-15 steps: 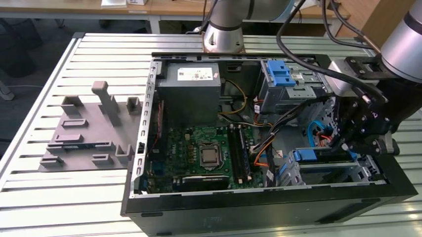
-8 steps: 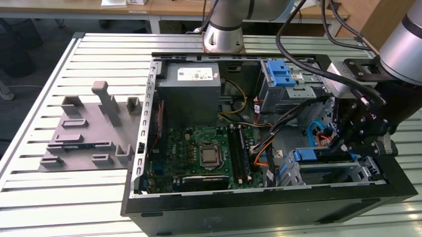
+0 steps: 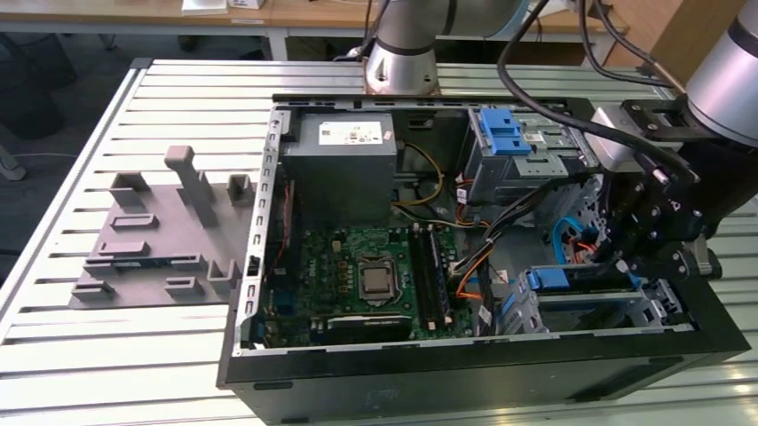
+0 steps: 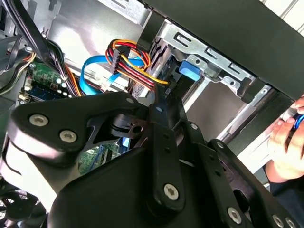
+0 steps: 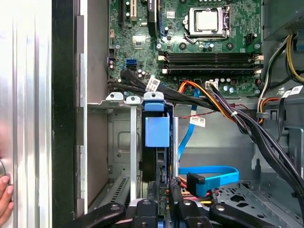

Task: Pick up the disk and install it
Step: 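Insert the first disk wire, then insert the second disk wire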

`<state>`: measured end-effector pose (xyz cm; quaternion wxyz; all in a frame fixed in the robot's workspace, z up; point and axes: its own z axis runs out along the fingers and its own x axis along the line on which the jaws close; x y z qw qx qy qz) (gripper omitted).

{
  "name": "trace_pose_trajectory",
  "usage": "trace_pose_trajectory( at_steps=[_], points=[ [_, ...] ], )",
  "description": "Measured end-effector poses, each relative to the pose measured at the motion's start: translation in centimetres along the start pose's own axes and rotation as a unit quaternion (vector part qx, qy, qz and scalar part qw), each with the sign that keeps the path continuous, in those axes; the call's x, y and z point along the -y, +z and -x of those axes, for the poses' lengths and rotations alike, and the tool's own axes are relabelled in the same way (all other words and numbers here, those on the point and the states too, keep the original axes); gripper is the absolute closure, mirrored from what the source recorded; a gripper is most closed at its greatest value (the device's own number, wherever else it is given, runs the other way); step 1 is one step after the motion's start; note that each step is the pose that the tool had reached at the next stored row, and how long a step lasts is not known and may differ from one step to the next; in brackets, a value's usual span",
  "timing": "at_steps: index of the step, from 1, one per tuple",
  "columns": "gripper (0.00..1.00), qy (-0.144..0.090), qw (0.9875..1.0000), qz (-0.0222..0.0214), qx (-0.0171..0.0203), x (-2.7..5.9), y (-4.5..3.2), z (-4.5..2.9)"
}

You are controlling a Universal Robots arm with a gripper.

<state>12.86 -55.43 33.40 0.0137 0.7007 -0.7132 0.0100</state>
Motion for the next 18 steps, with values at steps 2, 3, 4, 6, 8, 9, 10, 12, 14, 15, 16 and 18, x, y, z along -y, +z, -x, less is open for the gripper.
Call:
trace_pose_trajectory(
  at_steps=[2,3,4,6,8,9,10,12,14,15,16,18],
  points=[
    [0.76,0.000,1.0000,0.0000,0.0000,0.00,-0.14,0.00],
    [0.76,0.000,1.0000,0.0000,0.0000,0.00,-0.23,-0.01],
    [0.78,0.000,1.0000,0.0000,0.0001,0.01,-0.27,-0.01],
    [0.89,0.000,1.0000,0.0001,0.0001,0.02,-0.34,-0.01],
    [0.89,0.000,1.0000,0.0001,0.0001,0.02,-0.37,-0.01],
    [0.89,0.000,1.0000,0.0001,0.0000,0.02,-0.38,-0.01],
    [0.89,0.000,1.0000,0.0001,0.0000,0.02,-0.39,-0.01],
    [0.89,0.000,1.0000,0.0001,0.0000,0.02,-0.41,-0.01],
    [0.89,0.000,1.0000,0.0001,0.0000,0.02,-0.42,-0.01],
    [0.89,0.000,1.0000,0.0001,0.0000,0.02,-0.43,-0.01],
    [0.89,0.000,1.0000,0.0001,0.0000,0.02,-0.45,-0.01],
    [0.89,0.000,1.0000,0.0001,-0.0002,0.02,-0.55,-0.02]
  ],
)
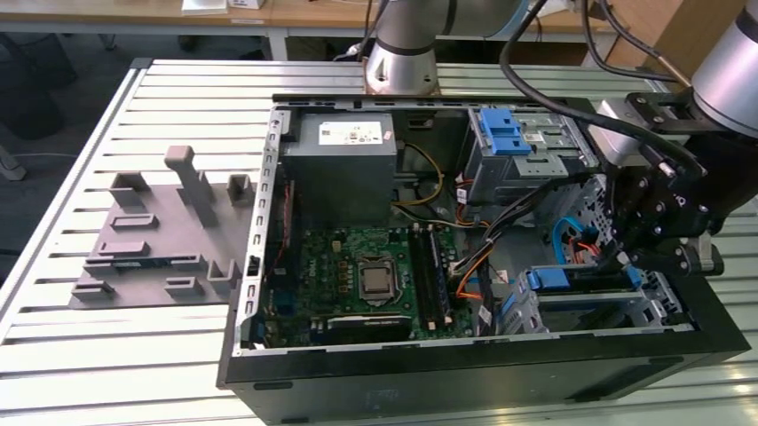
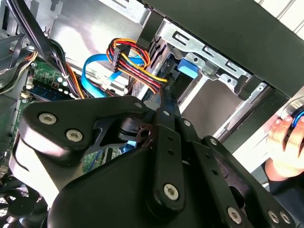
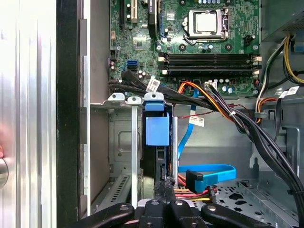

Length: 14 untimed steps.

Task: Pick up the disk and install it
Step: 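Insert the second disk wire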

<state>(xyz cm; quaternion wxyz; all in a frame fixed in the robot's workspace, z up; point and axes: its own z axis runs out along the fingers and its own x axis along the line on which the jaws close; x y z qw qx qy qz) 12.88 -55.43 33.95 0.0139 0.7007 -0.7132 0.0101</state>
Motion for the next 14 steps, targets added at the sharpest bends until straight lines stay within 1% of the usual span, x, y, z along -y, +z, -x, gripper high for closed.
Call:
trace_pose_trajectory(
  at_steps=[9,14],
  points=[
    [0.89,0.000,1.0000,0.0000,0.0001,0.00,-0.29,-0.01],
    [0.89,0.000,1.0000,0.0000,0.0002,0.00,-0.79,-0.02]
  ],
)
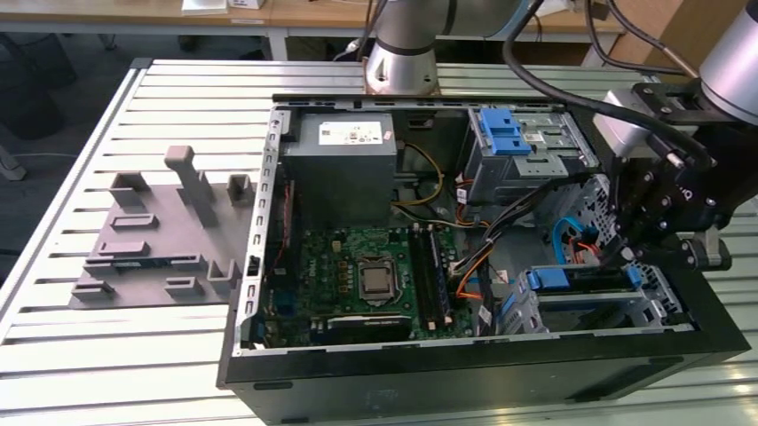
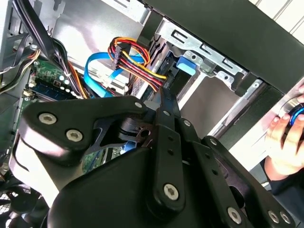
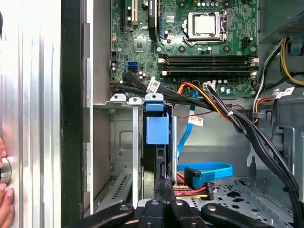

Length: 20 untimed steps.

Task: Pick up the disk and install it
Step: 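Insert the second disk wire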

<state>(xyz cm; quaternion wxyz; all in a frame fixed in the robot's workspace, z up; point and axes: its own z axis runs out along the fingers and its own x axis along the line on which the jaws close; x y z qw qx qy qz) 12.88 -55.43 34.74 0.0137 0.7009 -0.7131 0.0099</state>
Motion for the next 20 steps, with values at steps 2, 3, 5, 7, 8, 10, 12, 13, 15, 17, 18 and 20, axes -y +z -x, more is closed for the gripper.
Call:
trace_pose_trajectory(
  at_steps=[2,3,5,7,8,10,12,13,15,17,18,20],
  points=[
    [0.89,0.000,1.0000,0.0000,0.0001,0.00,-0.16,-0.01],
    [0.89,0.000,1.0000,0.0000,0.0001,-0.01,-0.19,-0.01],
    [0.89,-0.001,1.0000,0.0000,0.0000,-0.21,-0.21,0.00],
    [0.89,-0.001,1.0000,0.0000,0.0000,-0.55,-0.22,-0.01],
    [0.89,-0.001,1.0000,0.0000,0.0000,-0.73,-0.23,-0.02],
    [0.89,-0.001,1.0000,0.0000,-0.0001,-1.00,-0.49,-0.04],
    [0.89,-0.001,1.0000,0.0000,0.0000,-1.21,-0.89,-0.05],
    [0.89,-0.001,1.0000,0.0000,0.0000,-1.30,-1.10,-0.06],
    [0.89,-0.001,1.0000,0.0000,0.0001,-1.42,-1.27,-0.07],
    [0.89,-0.001,1.0000,0.0000,0.0005,-1.53,-1.29,-0.07],
    [0.89,-0.001,1.0000,0.0000,0.0007,-1.65,-1.32,-0.07],
    [0.89,-0.001,1.0000,0.0000,0.0013,-1.91,-1.47,-0.09]
  ],
)
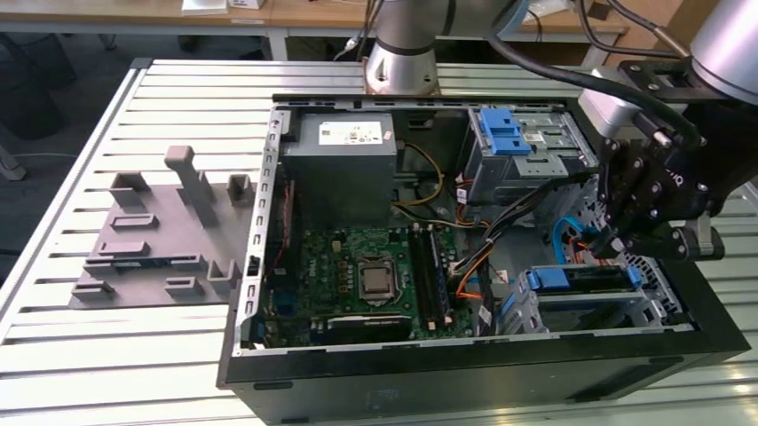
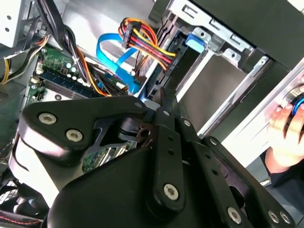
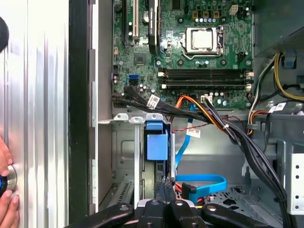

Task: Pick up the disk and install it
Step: 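Insert the second disk wire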

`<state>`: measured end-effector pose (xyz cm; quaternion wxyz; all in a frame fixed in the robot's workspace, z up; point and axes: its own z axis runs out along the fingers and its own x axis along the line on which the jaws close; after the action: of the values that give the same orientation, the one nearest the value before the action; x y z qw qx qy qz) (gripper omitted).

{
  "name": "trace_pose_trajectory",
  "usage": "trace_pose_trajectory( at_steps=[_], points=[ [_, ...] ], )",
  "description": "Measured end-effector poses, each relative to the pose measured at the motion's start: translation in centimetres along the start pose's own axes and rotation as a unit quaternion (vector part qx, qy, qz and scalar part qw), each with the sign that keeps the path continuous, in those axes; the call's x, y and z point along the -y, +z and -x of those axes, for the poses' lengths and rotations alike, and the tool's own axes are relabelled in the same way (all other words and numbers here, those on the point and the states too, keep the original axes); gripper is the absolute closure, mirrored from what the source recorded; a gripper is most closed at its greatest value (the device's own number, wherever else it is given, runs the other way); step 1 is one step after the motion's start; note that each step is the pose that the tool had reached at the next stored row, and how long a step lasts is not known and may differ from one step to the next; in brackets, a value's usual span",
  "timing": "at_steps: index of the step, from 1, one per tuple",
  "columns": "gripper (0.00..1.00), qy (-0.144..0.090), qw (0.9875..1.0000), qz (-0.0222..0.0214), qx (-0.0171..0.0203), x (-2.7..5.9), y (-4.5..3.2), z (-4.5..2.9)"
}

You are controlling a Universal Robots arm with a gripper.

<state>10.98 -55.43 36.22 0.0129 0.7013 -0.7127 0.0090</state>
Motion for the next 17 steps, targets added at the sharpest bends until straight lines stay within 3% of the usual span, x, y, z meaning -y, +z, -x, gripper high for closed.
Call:
trace_pose_trajectory(
  at_steps=[7,11,17],
  points=[
    [0.89,0.000,1.0000,0.0000,0.0004,-0.28,-1.00,-0.03],
    [0.89,0.000,1.0000,0.0000,0.0005,-0.28,-1.19,0.06],
    [0.89,0.000,1.0000,0.0000,0.0003,-0.30,-1.24,1.24]
  ],
)
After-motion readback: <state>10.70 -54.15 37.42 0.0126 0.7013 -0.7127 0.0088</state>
